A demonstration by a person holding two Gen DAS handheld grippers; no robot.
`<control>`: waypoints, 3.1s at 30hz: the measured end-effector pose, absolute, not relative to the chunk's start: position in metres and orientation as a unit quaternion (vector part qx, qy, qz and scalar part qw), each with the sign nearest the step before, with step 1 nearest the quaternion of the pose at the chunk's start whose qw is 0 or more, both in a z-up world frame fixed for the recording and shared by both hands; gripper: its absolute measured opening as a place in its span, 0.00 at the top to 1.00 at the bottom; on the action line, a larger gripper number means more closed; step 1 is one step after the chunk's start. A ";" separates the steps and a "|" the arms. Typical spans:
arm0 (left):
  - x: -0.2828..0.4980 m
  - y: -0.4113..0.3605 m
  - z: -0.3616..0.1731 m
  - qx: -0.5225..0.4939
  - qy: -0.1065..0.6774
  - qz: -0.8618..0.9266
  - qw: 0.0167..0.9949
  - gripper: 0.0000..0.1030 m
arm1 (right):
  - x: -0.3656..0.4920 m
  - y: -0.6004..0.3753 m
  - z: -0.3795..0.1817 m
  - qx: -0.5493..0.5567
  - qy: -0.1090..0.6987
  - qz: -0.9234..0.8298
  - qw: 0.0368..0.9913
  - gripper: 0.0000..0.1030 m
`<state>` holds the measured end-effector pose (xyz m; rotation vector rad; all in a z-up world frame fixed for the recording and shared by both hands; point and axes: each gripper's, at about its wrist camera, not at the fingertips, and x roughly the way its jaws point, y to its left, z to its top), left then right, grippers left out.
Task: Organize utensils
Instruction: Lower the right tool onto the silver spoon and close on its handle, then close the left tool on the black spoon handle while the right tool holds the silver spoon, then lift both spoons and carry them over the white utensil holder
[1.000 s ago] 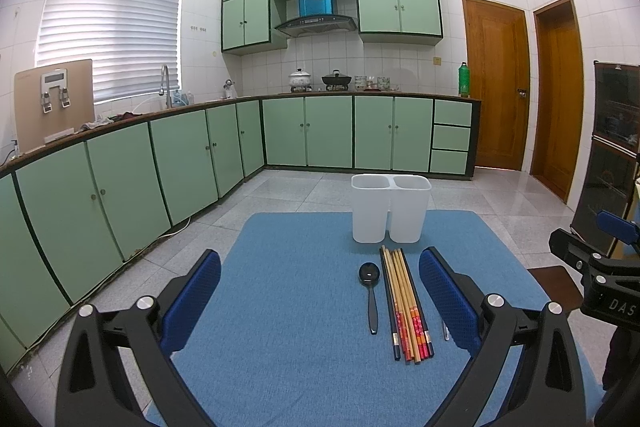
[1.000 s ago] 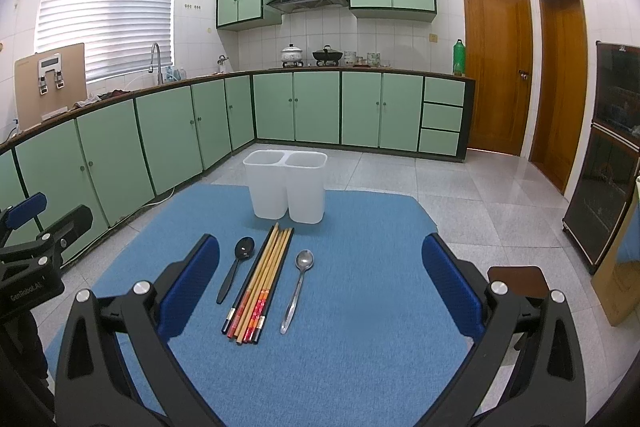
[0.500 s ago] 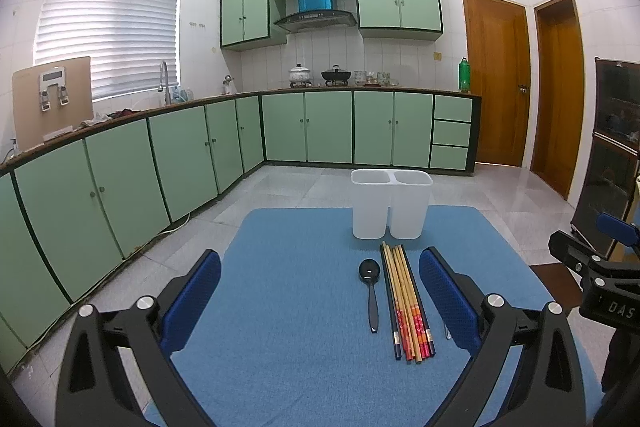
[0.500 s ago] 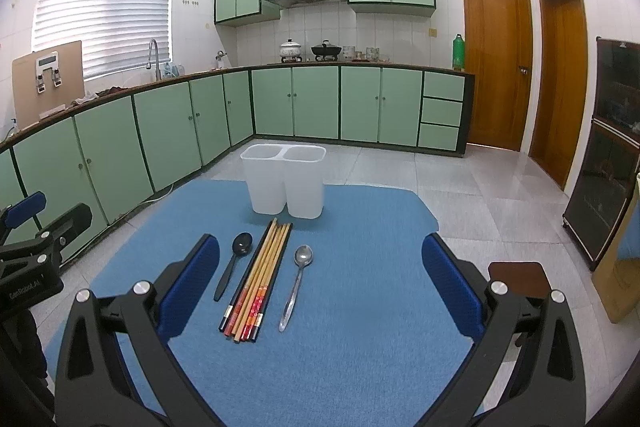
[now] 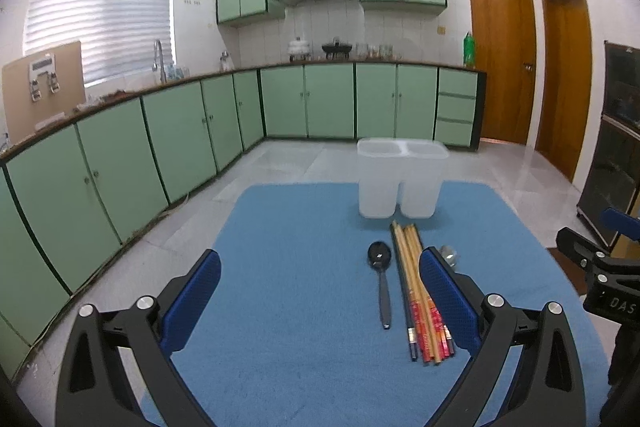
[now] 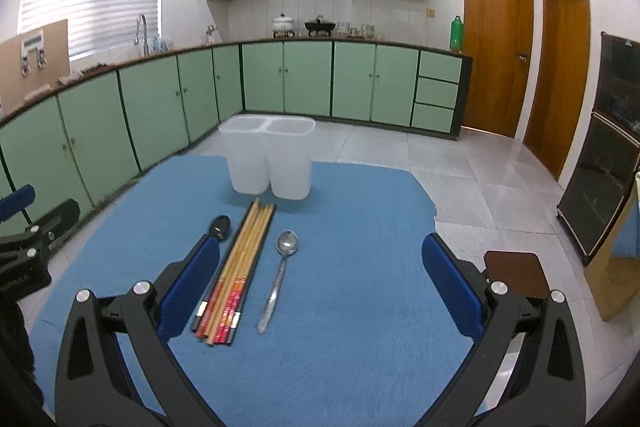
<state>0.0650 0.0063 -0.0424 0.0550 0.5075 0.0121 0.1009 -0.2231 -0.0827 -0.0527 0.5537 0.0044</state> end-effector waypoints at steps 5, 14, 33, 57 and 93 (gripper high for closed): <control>0.108 0.014 -0.072 0.033 0.305 0.014 0.952 0.06 | 0.142 -0.226 -0.109 -0.018 0.322 0.004 0.947 0.05; 0.165 0.017 -0.115 0.019 0.374 0.011 0.927 0.06 | 0.206 -0.223 -0.155 0.006 0.390 0.016 0.921 0.12; 0.211 0.007 -0.150 0.025 0.417 0.002 0.909 0.06 | 0.267 -0.203 -0.218 0.013 0.452 0.028 0.891 0.60; 0.253 -0.016 -0.169 0.038 0.461 -0.029 0.886 0.05 | 0.262 -0.227 -0.223 -0.010 0.447 0.035 0.894 0.73; 0.313 -0.031 -0.163 0.018 0.462 -0.073 0.884 0.63 | 0.289 -0.225 -0.207 0.000 0.496 0.041 0.867 0.73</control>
